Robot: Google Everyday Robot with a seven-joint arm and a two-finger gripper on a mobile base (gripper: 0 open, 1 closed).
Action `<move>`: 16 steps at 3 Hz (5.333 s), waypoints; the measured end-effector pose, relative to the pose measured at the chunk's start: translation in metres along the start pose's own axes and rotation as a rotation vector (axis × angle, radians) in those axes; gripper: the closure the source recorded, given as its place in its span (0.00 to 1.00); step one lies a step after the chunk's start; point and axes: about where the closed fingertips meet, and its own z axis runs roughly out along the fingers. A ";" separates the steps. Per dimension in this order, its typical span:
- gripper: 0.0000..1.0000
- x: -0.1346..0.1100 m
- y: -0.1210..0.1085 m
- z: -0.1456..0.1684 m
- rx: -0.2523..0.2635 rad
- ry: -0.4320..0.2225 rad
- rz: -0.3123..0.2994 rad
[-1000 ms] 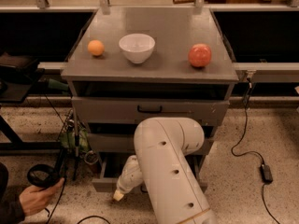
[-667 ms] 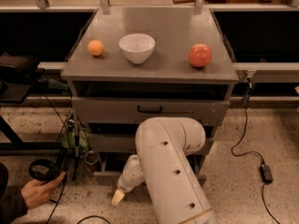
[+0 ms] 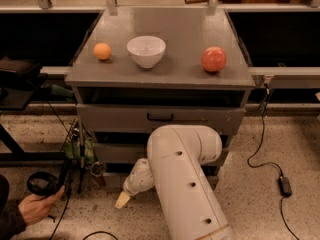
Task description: Close bottom drawer
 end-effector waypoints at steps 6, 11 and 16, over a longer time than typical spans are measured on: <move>0.00 0.034 0.029 -0.001 -0.061 0.057 0.046; 0.00 -0.010 -0.006 0.036 -0.075 -0.019 0.027; 0.00 0.041 0.004 0.014 -0.103 -0.021 0.073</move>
Offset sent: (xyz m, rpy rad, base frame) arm 0.0117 0.0161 0.0083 0.0774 -0.0304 -0.0031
